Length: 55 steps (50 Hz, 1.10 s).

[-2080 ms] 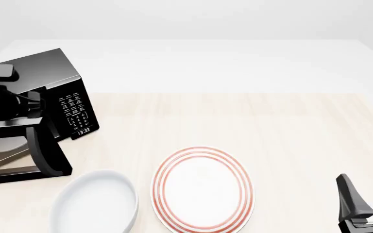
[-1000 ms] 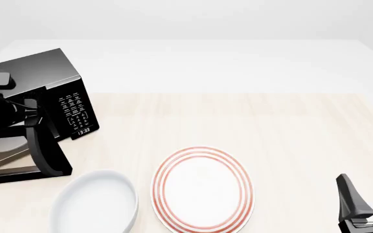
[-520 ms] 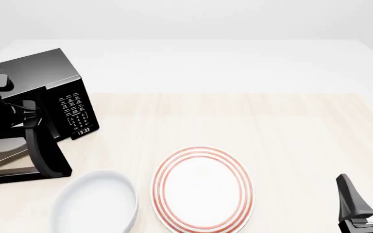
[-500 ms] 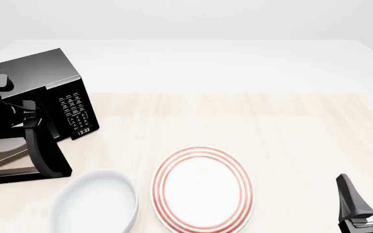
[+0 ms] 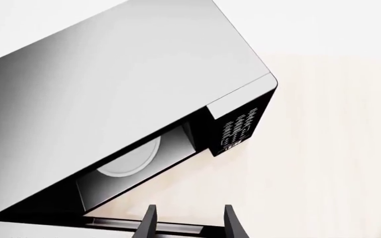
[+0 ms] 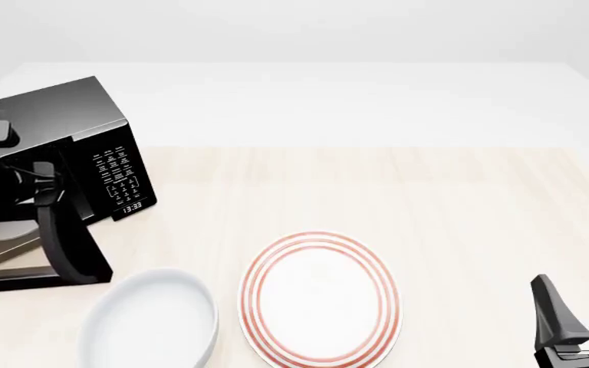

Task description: Open the microwave.

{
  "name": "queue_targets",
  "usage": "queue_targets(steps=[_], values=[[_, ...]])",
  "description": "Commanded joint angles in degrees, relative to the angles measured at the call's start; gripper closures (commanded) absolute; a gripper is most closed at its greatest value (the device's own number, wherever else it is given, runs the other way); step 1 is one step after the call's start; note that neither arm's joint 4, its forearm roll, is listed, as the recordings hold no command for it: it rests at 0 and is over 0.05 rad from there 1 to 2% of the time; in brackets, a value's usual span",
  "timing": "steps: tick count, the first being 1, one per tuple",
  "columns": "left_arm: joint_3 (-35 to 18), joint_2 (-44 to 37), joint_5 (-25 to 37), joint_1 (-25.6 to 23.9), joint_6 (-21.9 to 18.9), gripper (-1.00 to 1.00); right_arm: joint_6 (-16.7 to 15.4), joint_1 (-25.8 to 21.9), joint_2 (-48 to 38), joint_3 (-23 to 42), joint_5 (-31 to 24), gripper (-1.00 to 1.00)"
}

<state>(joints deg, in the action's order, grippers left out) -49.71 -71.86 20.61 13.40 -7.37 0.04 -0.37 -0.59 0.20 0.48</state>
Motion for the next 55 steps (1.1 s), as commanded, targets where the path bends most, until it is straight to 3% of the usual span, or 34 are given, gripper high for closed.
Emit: queue_targets(steps=[1, 55], values=[[1.04, 0.95, 0.23, -0.03, 0.07, -1.0, 0.01, -0.01, -0.01, 0.0, 0.0, -1.0], [4.46, 6.36, 2.19, 0.12, -0.5, -1.0, 0.0, -0.01, 0.0, 0.0, 0.0, -1.0]])
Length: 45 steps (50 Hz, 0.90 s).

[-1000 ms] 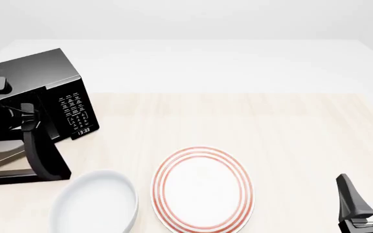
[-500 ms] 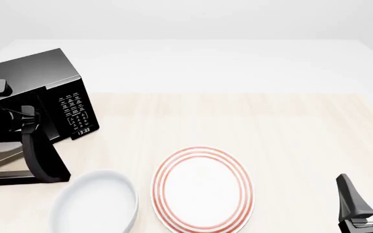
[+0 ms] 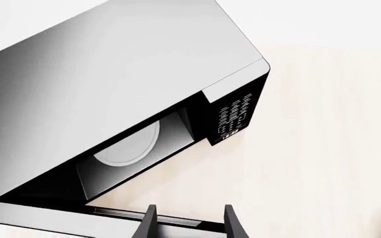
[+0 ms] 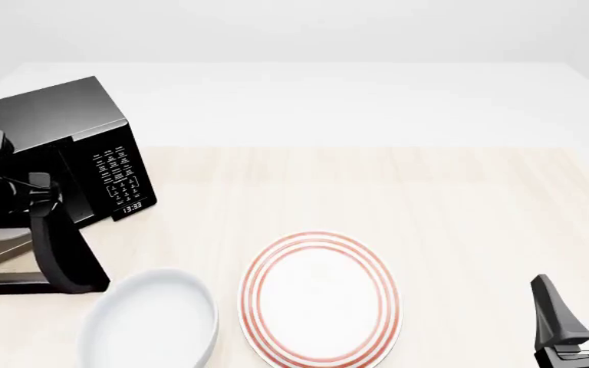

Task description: Open the microwave.

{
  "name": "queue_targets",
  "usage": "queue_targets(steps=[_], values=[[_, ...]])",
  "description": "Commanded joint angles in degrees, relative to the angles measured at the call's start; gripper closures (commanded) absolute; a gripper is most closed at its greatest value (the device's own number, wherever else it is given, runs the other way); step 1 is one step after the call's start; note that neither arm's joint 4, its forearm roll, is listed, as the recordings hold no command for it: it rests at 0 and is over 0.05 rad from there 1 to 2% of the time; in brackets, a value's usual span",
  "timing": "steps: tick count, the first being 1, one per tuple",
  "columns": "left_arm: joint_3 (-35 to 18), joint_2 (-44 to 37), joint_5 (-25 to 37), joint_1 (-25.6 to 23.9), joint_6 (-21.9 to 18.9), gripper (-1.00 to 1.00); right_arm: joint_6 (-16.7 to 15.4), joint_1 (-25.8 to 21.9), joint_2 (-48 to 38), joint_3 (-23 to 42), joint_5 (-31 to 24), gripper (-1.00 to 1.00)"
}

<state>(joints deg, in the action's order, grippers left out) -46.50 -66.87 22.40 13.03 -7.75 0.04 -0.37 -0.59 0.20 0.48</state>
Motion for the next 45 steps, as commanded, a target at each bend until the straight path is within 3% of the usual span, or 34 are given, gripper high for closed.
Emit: queue_targets(steps=[1, 45], values=[[1.24, 1.37, 0.4, 0.49, -0.12, -1.0, 0.0, -0.01, 0.0, 0.0, 0.0, -1.0], [4.65, 6.91, 1.63, 0.49, -0.98, -1.0, 0.01, 0.0, 0.01, 0.0, 0.0, -1.0]])
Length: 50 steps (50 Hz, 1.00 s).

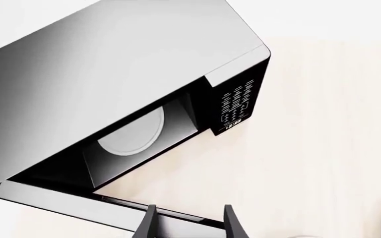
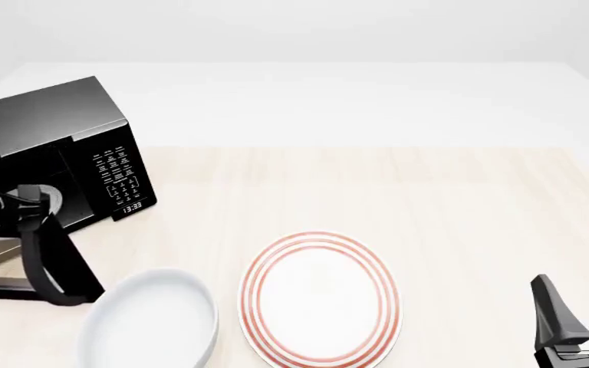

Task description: Open the microwave.

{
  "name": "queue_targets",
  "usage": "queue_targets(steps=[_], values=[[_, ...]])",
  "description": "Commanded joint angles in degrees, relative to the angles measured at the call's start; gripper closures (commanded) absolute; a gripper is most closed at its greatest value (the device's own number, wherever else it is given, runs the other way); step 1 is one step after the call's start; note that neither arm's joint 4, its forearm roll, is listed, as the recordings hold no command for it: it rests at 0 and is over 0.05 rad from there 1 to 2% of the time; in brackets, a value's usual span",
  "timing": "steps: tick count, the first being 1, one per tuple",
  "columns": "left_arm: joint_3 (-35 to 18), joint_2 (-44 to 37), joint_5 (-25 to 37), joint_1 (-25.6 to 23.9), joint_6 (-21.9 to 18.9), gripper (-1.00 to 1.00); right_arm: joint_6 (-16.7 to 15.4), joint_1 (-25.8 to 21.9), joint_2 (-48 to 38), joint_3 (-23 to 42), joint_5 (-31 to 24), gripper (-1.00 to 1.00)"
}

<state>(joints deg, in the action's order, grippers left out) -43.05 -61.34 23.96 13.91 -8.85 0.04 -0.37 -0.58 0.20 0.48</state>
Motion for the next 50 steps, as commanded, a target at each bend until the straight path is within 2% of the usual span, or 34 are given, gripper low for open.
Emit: queue_targets(steps=[1, 50], values=[[1.4, 1.54, 0.12, -0.5, 0.27, -1.0, 0.0, -0.01, 0.0, 0.0, 0.0, -1.0], [4.69, 6.79, 2.95, 2.51, -1.77, -1.0, 0.0, 0.01, 0.0, 0.0, 0.0, -1.0]])
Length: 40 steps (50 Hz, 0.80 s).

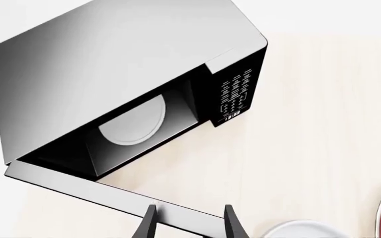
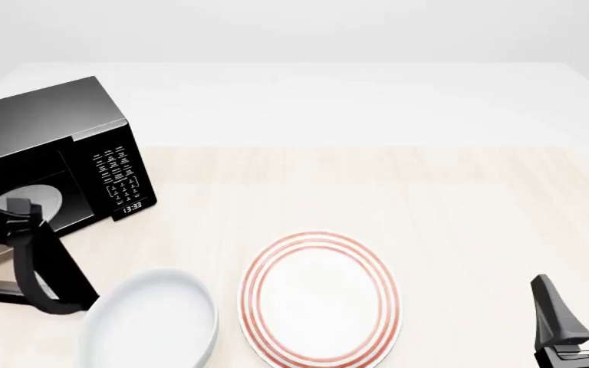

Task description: Open the microwave.

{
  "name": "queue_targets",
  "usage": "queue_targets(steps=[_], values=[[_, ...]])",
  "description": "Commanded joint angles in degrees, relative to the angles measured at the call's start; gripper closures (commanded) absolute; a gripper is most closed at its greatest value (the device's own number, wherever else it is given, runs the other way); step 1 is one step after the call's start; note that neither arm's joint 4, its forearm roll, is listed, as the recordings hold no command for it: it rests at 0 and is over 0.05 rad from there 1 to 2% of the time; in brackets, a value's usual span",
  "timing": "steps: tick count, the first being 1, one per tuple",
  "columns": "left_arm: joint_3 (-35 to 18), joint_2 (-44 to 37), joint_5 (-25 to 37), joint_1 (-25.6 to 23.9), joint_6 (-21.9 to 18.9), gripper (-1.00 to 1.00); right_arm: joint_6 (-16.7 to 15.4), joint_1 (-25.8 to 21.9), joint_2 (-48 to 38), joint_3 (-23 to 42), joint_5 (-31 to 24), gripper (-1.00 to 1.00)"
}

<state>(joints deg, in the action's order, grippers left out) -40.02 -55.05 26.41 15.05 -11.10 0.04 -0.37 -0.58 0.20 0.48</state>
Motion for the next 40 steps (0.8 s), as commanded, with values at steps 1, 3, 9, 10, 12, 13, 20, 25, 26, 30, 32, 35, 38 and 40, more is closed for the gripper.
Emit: queue_targets(steps=[1, 3, 9, 10, 12, 13, 20, 25, 26, 30, 32, 35, 38, 40], values=[[1.8, 0.63, 0.53, 1.4, 0.42, -1.0, 0.0, 0.02, 0.01, 0.0, 0.0, -1.0], [1.98, 0.98, 0.7, 1.6, 0.42, -1.0, 0.01, 0.0, 0.0, 0.0, 0.0, -1.0], [2.64, 2.5, 1.57, 2.01, 0.42, -1.0, -0.02, 0.0, 0.01, 0.0, 0.0, -1.0], [2.65, 2.51, 1.57, 2.01, 0.42, -1.0, -0.02, 0.0, 0.01, 0.0, 0.0, -1.0], [2.94, 2.85, 1.6, 2.17, 0.47, -1.0, 0.0, 0.0, -0.01, 0.0, 0.0, -1.0], [3.05, 2.95, 1.6, 2.17, 0.52, -1.0, 0.01, 0.0, 0.0, 0.0, 0.0, -1.0], [3.83, 3.48, 1.54, 2.25, 0.66, -1.0, 0.0, -0.01, -0.01, 0.0, 0.0, -1.0], [3.87, 4.03, 2.02, 2.56, 0.56, -1.0, 0.0, 0.01, 0.0, 0.0, 0.0, -1.0], [3.83, 4.08, 2.08, 2.58, 0.51, -1.0, 0.0, 0.0, 0.01, 0.0, 0.0, -1.0], [4.06, 4.38, 2.19, 2.7, 0.54, -1.0, 0.0, 0.0, 0.0, 0.0, 0.0, -1.0], [4.21, 4.52, 2.2, 2.82, 0.5, -1.0, 0.0, 0.0, 0.0, 0.0, 0.0, -1.0], [4.5, 4.77, 2.22, 2.84, 0.67, -1.0, 0.0, 0.0, 0.0, 0.0, 0.0, -1.0], [4.8, 5.11, 2.33, 3.07, 0.69, -1.0, 0.02, 0.0, -0.01, 0.0, 0.0, -1.0], [4.87, 5.32, 2.45, 3.28, 0.74, -1.0, 0.0, 0.0, 0.0, 0.0, 0.0, -1.0]])
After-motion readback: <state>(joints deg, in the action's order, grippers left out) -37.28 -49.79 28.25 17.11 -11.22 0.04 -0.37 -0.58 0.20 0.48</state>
